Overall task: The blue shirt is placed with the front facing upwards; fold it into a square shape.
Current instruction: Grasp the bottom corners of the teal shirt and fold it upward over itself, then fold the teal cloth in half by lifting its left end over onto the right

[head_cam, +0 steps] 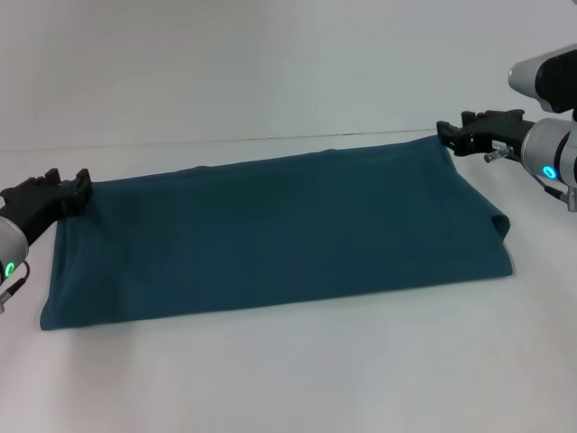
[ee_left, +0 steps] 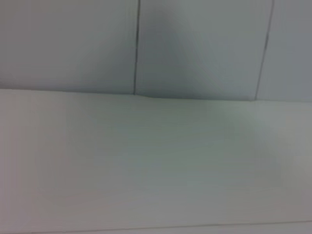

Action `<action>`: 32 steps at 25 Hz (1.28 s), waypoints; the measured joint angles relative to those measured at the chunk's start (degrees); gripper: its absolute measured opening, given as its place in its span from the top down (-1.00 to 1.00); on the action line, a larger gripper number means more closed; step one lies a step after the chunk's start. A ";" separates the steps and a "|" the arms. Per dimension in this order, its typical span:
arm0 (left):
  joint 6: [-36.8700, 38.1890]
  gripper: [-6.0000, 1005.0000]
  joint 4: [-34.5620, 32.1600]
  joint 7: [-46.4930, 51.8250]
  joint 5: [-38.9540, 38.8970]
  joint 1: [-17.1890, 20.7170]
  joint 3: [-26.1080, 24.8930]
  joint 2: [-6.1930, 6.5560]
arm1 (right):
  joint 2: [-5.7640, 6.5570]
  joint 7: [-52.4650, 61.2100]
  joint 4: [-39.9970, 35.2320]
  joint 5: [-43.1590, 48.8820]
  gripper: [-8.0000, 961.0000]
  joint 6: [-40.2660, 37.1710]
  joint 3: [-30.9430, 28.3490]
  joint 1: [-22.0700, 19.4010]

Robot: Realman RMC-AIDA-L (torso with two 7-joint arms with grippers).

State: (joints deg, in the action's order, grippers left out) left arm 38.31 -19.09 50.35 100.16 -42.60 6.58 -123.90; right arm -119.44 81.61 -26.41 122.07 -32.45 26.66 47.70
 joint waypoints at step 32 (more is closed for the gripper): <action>22.23 -0.69 -3.91 13.34 -7.43 6.44 13.22 2.09 | 0.45 2.58 -8.71 -4.12 -0.93 -16.59 0.90 -6.84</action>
State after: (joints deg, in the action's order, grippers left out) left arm 60.54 -23.00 63.69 92.73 -36.16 19.81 -121.81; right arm -119.00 84.18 -35.13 117.95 -49.04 27.56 40.86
